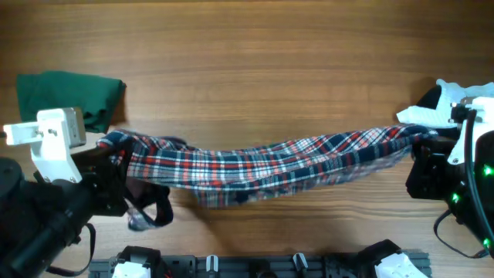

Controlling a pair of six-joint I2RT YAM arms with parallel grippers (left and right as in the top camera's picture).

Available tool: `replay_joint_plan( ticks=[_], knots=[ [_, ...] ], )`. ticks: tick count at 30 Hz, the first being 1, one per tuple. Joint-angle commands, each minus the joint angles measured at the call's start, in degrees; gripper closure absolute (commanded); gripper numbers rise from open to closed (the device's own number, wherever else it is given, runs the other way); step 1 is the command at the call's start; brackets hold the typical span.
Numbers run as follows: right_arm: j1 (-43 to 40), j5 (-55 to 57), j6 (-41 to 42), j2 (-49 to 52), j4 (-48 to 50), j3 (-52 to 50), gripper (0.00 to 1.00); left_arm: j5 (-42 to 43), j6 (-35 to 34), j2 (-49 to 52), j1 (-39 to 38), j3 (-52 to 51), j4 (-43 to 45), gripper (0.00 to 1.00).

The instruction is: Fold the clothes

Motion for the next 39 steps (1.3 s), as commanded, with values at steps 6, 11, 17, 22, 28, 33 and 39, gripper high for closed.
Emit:
replay_joint_plan(
  ticks=[6, 11, 17, 22, 28, 33, 39],
  knots=[
    [-0.4, 6.9, 3.5, 20.3, 1.8, 0.6, 0.94, -7.6, 3.9, 22.9, -0.4, 0.9, 3.9, 0.96],
    [-6.7, 6.5, -3.3, 40.0, 15.0, 0.6, 0.90, -11.6, 3.8, 45.3, 0.3, 0.9, 17.8, 0.92],
    [-22.1, -2.1, -8.7, 58.1, 33.0, 0.6, 0.13, -21.7, 6.7, 63.7, 8.2, 0.9, 36.9, 0.11],
    [-25.6, -15.4, -16.4, 54.1, 24.0, 0.6, 0.16, -16.5, 6.9, 59.7, 11.8, 1.0, 25.0, 0.11],
    [-23.3, -31.9, -18.3, 53.7, 16.3, 0.6, 0.36, -3.6, 11.4, 58.9, 5.8, 0.9, 16.5, 0.31],
    [-19.2, -32.3, -17.8, 53.8, 12.6, -0.4, 0.35, -2.8, 13.6, 61.7, 0.3, 0.9, 22.5, 0.36],
    [-13.1, -32.3, -6.2, 53.9, 26.0, -16.0, 0.88, -3.0, 20.5, 68.4, -3.0, 0.9, 23.9, 0.34]
  ],
)
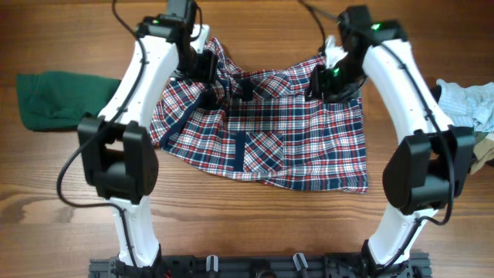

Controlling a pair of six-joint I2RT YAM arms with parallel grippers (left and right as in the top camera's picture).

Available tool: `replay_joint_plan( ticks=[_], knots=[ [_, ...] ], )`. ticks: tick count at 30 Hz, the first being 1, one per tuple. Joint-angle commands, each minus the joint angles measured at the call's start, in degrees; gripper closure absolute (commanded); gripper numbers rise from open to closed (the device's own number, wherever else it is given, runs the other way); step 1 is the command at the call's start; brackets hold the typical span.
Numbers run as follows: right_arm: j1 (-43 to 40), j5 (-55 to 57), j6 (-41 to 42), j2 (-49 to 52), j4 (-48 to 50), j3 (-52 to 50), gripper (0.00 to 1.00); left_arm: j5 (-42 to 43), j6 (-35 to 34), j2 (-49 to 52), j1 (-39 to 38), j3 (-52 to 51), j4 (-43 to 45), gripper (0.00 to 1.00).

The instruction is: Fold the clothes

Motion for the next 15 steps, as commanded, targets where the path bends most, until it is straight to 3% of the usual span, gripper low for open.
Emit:
replay_joint_plan(
  ticks=[1, 4, 9, 10, 12, 14, 15],
  knots=[
    [0.4, -0.9, 9.3, -0.5, 7.8, -9.8, 0.96, -0.1, 3.1, 3.6, -0.6, 0.3, 1.1, 0.34],
    [0.4, -0.7, 10.6, -0.5, 17.4, -19.5, 0.96, -0.1, 4.4, 5.4, -0.8, 0.3, 2.5, 0.35],
    [0.4, 2.8, 13.1, -0.3, 24.9, -26.3, 0.96, -0.1, 7.3, 8.7, -2.4, 0.3, 3.4, 0.39],
    [0.4, 2.8, 13.2, -0.3, 25.2, -26.6, 0.96, -0.3, 7.3, 9.4, -2.7, 0.3, 3.4, 0.46],
    [0.4, 2.8, 13.1, -0.3, 25.0, -26.7, 0.96, -1.2, 7.3, 9.8, -2.8, 0.3, 4.2, 0.75],
    [0.4, 2.8, 13.1, -0.3, 25.0, -26.7, 0.96, -3.7, 6.8, 9.8, -2.7, 0.3, 5.1, 0.96],
    [0.4, 3.0, 13.1, -0.3, 24.8, -26.7, 0.96, -8.1, 5.5, 9.7, -2.6, 0.3, 5.1, 0.96]
  ],
)
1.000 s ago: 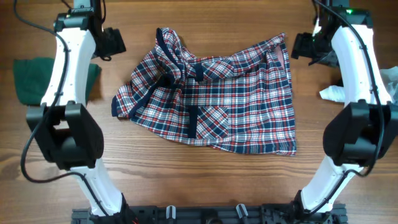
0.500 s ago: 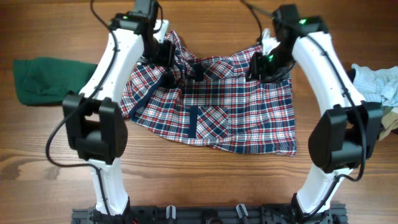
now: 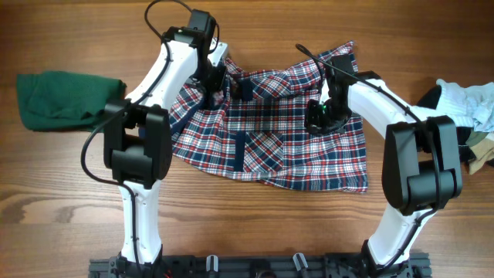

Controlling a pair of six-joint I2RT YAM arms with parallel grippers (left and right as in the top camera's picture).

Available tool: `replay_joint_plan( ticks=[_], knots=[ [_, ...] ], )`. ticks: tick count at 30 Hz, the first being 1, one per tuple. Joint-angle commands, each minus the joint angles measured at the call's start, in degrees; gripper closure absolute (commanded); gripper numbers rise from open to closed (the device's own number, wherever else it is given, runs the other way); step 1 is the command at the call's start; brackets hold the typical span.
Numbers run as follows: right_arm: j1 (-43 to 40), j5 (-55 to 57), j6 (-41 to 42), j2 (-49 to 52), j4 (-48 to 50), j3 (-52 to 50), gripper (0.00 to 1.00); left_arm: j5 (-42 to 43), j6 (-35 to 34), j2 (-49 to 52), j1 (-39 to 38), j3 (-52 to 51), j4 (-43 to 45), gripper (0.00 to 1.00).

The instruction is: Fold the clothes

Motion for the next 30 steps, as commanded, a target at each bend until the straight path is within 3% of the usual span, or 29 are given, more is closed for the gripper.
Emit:
replay_joint_plan(
  ticks=[1, 4, 9, 15, 16, 17, 18, 22, 25, 28, 29, 30],
  knots=[
    [-0.1, 2.5, 0.9, -0.2, -0.5, -0.7, 0.96, -12.7, -3.4, -0.1, 0.5, 0.4, 0.5, 0.96],
    [-0.1, 4.9, 0.8, -0.2, -1.7, -0.7, 0.95, -19.5, -7.6, -0.9, 4.1, 2.7, 0.4, 0.96],
    [-0.1, 5.7, 1.0, -0.2, -2.2, -0.7, 0.96, -21.9, -12.9, -0.9, 12.7, 4.0, 3.2, 0.96],
    [-0.1, 5.7, 1.0, -0.2, -2.6, -0.7, 0.96, -19.1, -19.5, -0.9, 22.2, 4.2, 11.8, 0.95],
    [-0.1, 5.7, 1.0, -0.2, -2.6, -0.7, 0.96, -18.6, -20.7, -0.9, 23.1, 4.2, 12.6, 0.85],
    [-0.1, 5.8, 0.9, -0.2, -2.7, -0.7, 0.96, -18.5, -20.6, -0.9, 23.8, 4.2, 13.1, 0.14],
    [-0.1, 6.0, 0.7, -0.2, -2.7, -0.7, 0.96, -18.5, -20.6, -0.9, 24.2, 4.2, 13.3, 0.00],
    [-0.1, 6.2, 0.8, -0.2, -3.2, -0.7, 0.96, -20.0, -18.6, -3.8, 24.6, 4.3, 13.1, 0.00],
    [-0.1, 6.2, 0.7, -0.2, -4.0, -0.7, 0.96, -11.0, -18.6, -10.1, 23.8, 4.2, 7.4, 0.01],
    [-0.2, 7.3, 0.6, -0.2, -4.3, -0.7, 0.95, -1.7, -18.6, -12.8, 20.0, 4.2, -1.8, 0.29],
    [-0.3, 7.3, 0.6, -0.2, -4.7, -0.7, 0.95, -1.7, -16.9, -12.4, 17.0, 3.9, -7.5, 0.55],
    [-0.3, 7.3, 0.5, -0.2, -5.0, -0.7, 0.95, -1.8, -16.0, -12.2, 15.2, 3.5, -10.2, 0.73]
  ],
)
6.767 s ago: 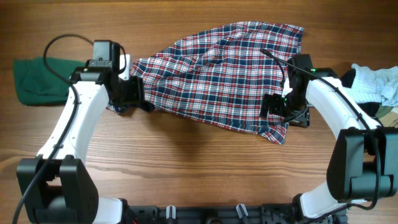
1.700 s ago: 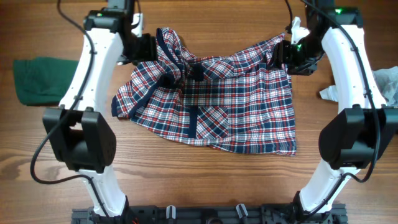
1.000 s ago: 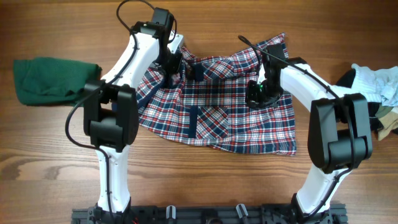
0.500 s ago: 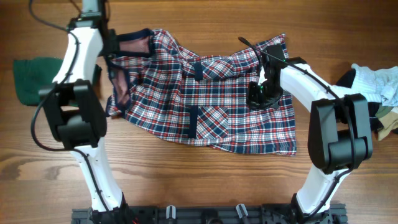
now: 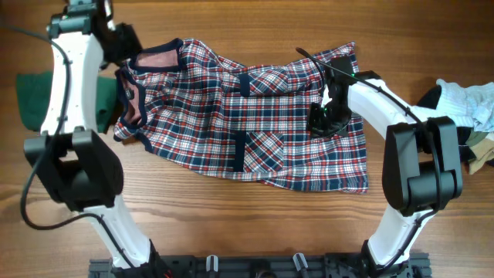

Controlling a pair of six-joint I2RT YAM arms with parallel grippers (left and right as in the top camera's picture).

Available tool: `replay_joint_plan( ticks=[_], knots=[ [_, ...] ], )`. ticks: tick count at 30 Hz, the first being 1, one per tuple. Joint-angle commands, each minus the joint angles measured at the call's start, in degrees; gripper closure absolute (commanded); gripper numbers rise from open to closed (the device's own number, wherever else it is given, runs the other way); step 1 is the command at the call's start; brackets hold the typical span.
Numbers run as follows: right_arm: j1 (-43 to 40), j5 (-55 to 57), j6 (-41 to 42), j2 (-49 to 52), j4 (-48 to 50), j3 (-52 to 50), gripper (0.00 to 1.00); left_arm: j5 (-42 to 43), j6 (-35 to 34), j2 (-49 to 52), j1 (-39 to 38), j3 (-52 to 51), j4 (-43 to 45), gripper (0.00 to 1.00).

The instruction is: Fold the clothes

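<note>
A red, white and blue plaid garment (image 5: 255,116) lies spread across the middle of the table, a dark pocket strip on its front. Its left edge is drawn out to the left, showing a pinkish inner side (image 5: 147,66). My left gripper (image 5: 123,48) is at the far left, shut on that edge. My right gripper (image 5: 324,122) points down onto the cloth's right half. Whether its fingers are open cannot be made out from above.
A folded green cloth (image 5: 31,100) lies at the left, partly behind my left arm. A heap of white and light-blue clothes (image 5: 463,96) sits at the right edge. A dark rail (image 5: 255,266) runs along the front edge.
My left gripper was at the garment's upper left, near the centre, and is now far left. The cloth's left edge has come with it and is stretched wider. The right arm has not moved.
The garment hung as a narrow band between both grippers near the table's front. Then it lay spread further back, both grippers at its top edge. Then the right gripper was lower on the cloth. Now the left edge is pulled out to the left.
</note>
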Motion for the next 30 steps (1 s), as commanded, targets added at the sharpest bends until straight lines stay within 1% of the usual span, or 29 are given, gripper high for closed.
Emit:
replay_joint_plan(
  ticks=[1, 2, 3, 6, 7, 8, 9, 10, 13, 15, 18, 20, 23, 25, 28, 30],
  knots=[
    [-0.4, 4.2, -0.1, 0.0, -1.4, -0.7, 0.96, 4.4, 2.8, 0.5, -7.3, -2.1, -7.6, 0.86],
    [-0.4, 2.7, -3.2, -0.3, -1.6, -0.2, 0.96, 4.2, 4.2, 0.5, -9.4, -5.0, -7.3, 0.96],
    [-0.4, 0.5, -6.3, -1.4, -1.7, 0.6, 0.96, 3.4, 4.2, 0.5, -11.1, -8.3, -6.4, 0.96],
    [-0.7, 0.5, -7.3, -7.7, -0.1, 2.8, 0.95, 3.4, 4.1, 0.6, -13.7, -18.4, -2.6, 0.96],
    [-1.4, 0.5, -7.2, -9.9, 1.9, 3.4, 0.93, 3.5, 3.6, 0.6, -14.3, -21.5, -1.2, 0.96],
    [-2.7, 0.7, -6.3, -11.4, 4.9, 3.5, 0.88, 3.5, 3.6, 0.6, -14.9, -25.3, 0.2, 0.96],
    [-4.3, 1.6, -3.4, -11.3, 7.4, 3.5, 0.87, 3.5, 3.5, 0.6, -15.4, -29.4, 1.5, 0.96],
    [-5.4, 1.6, -2.2, -10.6, 9.3, 3.5, 0.88, 3.5, 3.5, 0.6, -15.6, -31.4, 2.0, 0.96],
    [-8.0, 1.8, -0.9, -8.2, 16.4, 3.5, 0.89, 3.7, 3.5, 0.6, -16.6, -36.3, 2.4, 0.96],
    [-8.8, 1.5, 0.2, -6.1, 22.4, 3.5, 0.94, 3.7, 2.6, 0.6, -17.4, -38.7, 2.3, 0.96],
    [-8.8, 1.5, 0.4, -1.8, 28.9, 3.5, 0.95, 4.4, 2.0, 0.6, -19.0, -39.7, -0.4, 0.96],
    [-8.8, 1.6, 2.6, 2.3, 32.3, 3.5, 0.95, 4.5, 2.0, 0.6, -20.5, -39.7, -2.4, 0.96],
    [-8.8, 1.6, 3.4, 7.7, 38.4, 3.5, 0.95, 4.5, 0.9, 0.6, -23.6, -39.7, -3.3, 0.96],
    [-8.9, 7.6, 3.4, 11.2, 44.0, 3.5, 0.94, 4.7, 0.7, 0.6, -25.1, -39.7, -4.9, 0.96],
    [-10.9, 17.4, 3.2, 14.7, 49.5, 3.5, 0.94, 4.7, 0.7, 0.6, -25.5, -39.7, -6.4, 0.96],
    [-15.0, 18.1, 3.1, 16.2, 49.9, 3.9, 0.95, 4.3, 0.7, 0.6, -25.5, -39.7, -6.7, 0.96]
  ],
)
